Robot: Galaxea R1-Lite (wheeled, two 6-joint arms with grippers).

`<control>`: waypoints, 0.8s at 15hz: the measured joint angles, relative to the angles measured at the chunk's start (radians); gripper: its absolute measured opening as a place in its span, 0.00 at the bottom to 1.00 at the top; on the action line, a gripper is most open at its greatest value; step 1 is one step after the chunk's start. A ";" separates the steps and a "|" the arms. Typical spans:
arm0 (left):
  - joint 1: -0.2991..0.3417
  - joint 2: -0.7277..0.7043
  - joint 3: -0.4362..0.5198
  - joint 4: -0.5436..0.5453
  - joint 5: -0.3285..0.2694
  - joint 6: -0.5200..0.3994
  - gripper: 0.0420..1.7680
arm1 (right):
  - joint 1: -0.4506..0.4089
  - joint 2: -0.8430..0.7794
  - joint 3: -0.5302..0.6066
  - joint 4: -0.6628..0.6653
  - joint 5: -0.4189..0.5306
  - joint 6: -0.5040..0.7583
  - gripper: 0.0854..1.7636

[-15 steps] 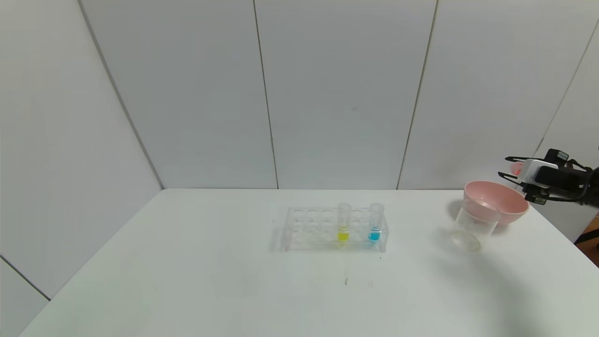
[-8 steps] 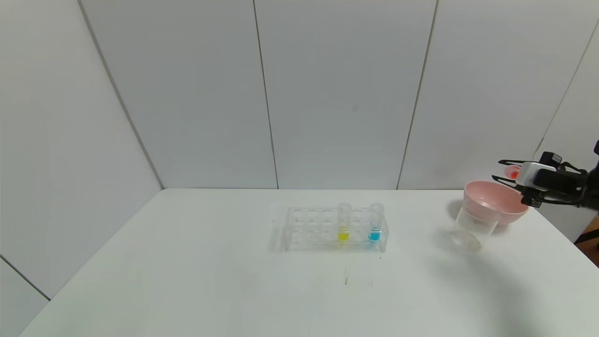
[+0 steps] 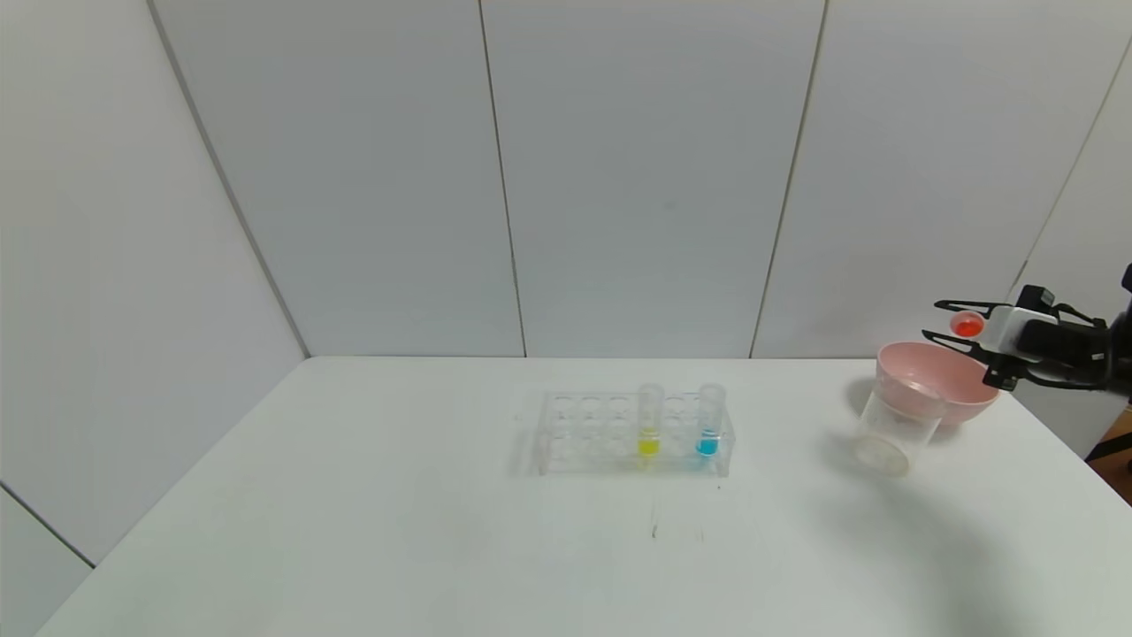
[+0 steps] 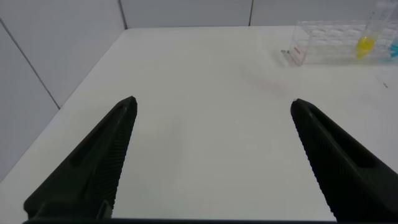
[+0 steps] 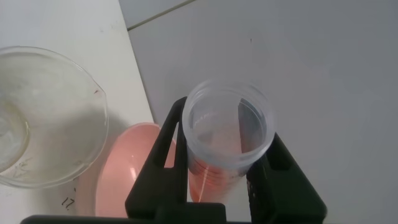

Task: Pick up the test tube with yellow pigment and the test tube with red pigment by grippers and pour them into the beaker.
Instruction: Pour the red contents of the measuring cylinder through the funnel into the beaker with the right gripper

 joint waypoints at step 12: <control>0.000 0.000 0.000 0.000 0.000 0.000 1.00 | -0.018 0.018 -0.003 -0.020 -0.041 -0.018 0.30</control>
